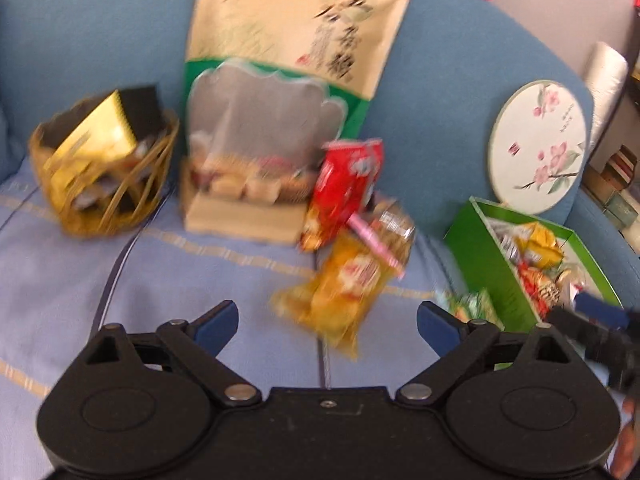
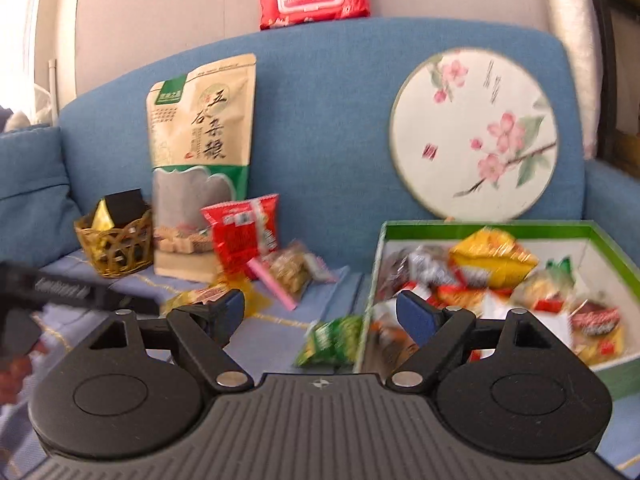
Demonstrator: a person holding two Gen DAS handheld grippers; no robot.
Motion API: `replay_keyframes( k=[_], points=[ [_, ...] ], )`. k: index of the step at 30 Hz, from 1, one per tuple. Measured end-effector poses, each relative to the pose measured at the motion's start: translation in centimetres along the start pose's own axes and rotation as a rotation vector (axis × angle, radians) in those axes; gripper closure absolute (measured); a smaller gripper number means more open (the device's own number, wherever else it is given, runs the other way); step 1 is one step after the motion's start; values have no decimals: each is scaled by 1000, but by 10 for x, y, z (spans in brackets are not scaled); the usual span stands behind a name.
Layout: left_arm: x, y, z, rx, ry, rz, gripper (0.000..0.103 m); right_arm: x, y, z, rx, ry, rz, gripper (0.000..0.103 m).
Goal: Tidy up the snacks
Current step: 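Grasp the yellow wrapped cake packet with the left tool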
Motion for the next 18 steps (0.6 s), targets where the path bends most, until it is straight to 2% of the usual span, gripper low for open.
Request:
replay_keyframes(
  k=[6, 9, 13, 14, 15, 16, 18],
  points=[
    [-34, 31, -17, -80, -33, 14, 0, -4, -4, 6, 17, 44, 30, 0],
    [-54, 36, -16, -122, 15, 20, 0, -6, -6, 6, 19, 51, 40, 0],
    [-77, 26, -9, -151, 71, 68, 0, -12, -10, 9, 29, 61, 66, 0],
    [-82, 20, -6, -155, 66, 94, 27, -13, -12, 11, 33, 68, 74, 0],
    [-83, 14, -4, -147, 20, 118, 39, -14, -13, 13, 38, 76, 83, 0],
    [-79, 9, -1, -127, 5, 119, 47, -14, -14, 16, 48, 86, 90, 0],
    [-67, -2, 2, -104, 8, 125, 46, -14, -16, 24, 74, 108, 96, 0]
  ],
)
Point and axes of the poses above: each gripper's, at about its wrist camera, not at the fingertips, and x roughly against the way its jaws point, z to its left, y to its top, the point moved 6 cm from there along -x, roughly the way its jaws point, and after that the axes turned 10 degrees about z, right-handed, at the moved point
